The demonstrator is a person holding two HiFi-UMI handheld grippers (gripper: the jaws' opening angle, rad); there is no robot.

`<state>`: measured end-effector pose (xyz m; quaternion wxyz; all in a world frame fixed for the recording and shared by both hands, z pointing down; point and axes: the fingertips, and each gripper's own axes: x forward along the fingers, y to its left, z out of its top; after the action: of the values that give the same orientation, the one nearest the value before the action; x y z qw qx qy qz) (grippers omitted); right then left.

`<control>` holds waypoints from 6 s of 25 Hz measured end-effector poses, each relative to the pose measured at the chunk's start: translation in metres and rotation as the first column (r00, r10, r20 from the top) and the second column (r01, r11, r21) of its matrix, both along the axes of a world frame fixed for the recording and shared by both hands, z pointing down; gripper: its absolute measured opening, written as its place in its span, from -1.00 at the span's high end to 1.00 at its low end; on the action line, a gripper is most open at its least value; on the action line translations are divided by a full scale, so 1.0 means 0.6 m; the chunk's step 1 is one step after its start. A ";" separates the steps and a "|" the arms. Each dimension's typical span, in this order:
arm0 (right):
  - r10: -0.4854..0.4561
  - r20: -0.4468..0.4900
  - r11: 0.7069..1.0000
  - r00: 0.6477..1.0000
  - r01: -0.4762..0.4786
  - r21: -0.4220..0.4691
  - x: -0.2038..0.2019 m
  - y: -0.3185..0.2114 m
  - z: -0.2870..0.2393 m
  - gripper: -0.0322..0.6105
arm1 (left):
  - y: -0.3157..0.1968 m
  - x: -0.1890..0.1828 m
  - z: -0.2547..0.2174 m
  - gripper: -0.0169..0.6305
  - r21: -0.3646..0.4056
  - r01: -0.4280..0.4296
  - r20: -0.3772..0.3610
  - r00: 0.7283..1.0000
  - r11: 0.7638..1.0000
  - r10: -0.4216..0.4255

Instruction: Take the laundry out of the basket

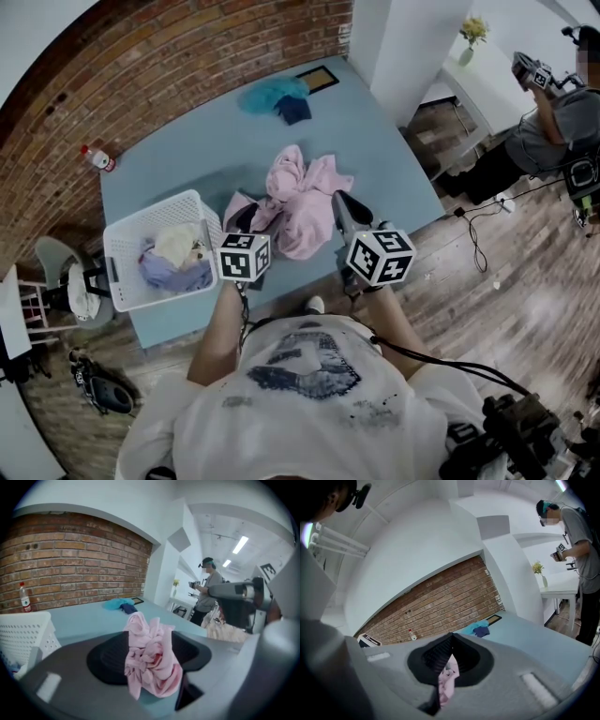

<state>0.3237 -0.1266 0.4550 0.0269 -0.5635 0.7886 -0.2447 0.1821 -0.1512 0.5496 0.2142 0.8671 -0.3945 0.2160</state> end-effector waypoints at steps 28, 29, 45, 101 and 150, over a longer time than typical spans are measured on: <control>-0.070 -0.027 0.996 0.997 0.071 0.050 -0.036 0.008 -0.033 0.91 | -0.007 -0.037 -0.156 0.98 0.314 0.151 -0.111 0.986 0.937 -0.121; -0.071 -0.027 0.996 0.997 0.072 0.050 -0.036 0.008 -0.033 0.91 | -0.008 -0.036 -0.156 0.98 0.313 0.151 -0.114 0.986 0.938 -0.120; -0.071 0.021 0.995 0.997 0.069 0.068 -0.035 0.004 -0.046 0.91 | -0.003 -0.038 -0.182 0.98 0.336 0.143 -0.103 0.988 0.931 -0.114; -0.123 -0.045 0.992 0.991 0.124 0.001 -0.641 -0.110 -0.014 0.91 | -0.081 -0.630 -0.020 0.91 0.034 0.002 0.045 0.999 0.999 -0.004; -0.044 0.033 0.997 0.998 0.046 -0.054 -0.590 -0.126 0.034 0.91 | 0.028 -0.539 0.301 -0.79 -0.455 -0.456 0.261 0.753 0.765 0.605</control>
<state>-0.0305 -0.2023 0.4753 0.0183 -0.5422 0.7936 -0.2756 -0.1414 -0.1347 0.7299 0.2155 0.8268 -0.1144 0.5069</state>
